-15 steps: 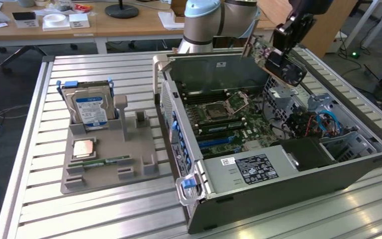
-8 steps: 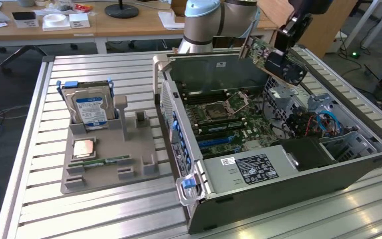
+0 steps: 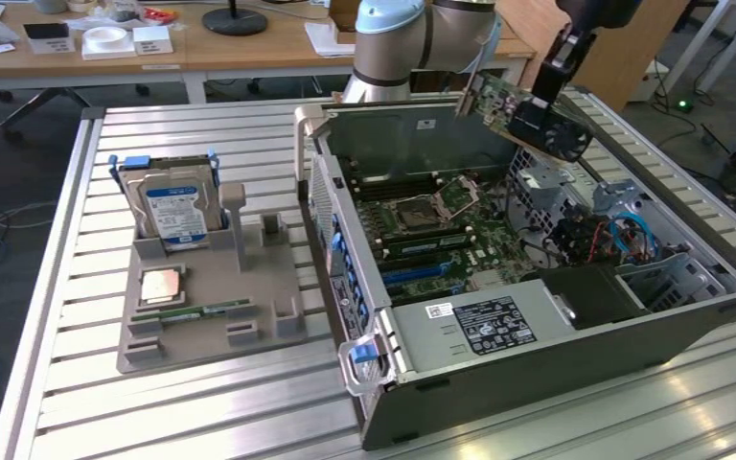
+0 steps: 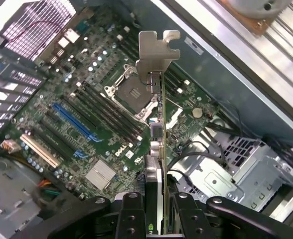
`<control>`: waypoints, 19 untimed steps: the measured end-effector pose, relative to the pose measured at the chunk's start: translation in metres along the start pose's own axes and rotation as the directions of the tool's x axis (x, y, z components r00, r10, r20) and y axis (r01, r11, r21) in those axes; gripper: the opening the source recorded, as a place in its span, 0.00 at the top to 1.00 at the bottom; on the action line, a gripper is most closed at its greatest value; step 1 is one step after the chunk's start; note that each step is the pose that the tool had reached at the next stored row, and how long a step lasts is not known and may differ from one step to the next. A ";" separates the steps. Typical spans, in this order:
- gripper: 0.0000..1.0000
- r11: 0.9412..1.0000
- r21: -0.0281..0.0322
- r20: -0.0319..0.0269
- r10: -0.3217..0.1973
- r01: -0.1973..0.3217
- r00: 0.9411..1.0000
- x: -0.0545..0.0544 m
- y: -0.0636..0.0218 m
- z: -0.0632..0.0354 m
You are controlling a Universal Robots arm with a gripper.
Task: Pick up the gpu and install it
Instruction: 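Insert the gpu into the slot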
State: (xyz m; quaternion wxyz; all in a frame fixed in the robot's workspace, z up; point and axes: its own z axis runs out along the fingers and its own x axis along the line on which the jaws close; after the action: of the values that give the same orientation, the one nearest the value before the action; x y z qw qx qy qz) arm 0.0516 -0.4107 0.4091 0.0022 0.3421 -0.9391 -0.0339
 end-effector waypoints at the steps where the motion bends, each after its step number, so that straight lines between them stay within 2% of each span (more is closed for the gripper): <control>1: 0.74 1.000 0.000 -0.001 -0.016 0.016 1.000 0.000 0.0000 0.0000; 7: 0.74 0.994 -0.003 -0.007 -0.114 0.114 0.994 0.000 0.0000 0.0000; 13: 0.74 0.978 -0.005 -0.013 -0.208 0.208 0.978 0.000 0.0000 0.0002; 15: 0.74 0.975 -0.006 -0.014 -0.222 0.222 0.975 0.000 0.0000 0.0001; 19: 0.74 0.975 -0.006 -0.014 -0.222 0.222 0.975 0.000 0.0000 0.0002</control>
State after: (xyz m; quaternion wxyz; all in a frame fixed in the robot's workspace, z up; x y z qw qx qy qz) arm 0.0516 -0.4106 0.4089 0.0060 0.4452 -0.8948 -0.0335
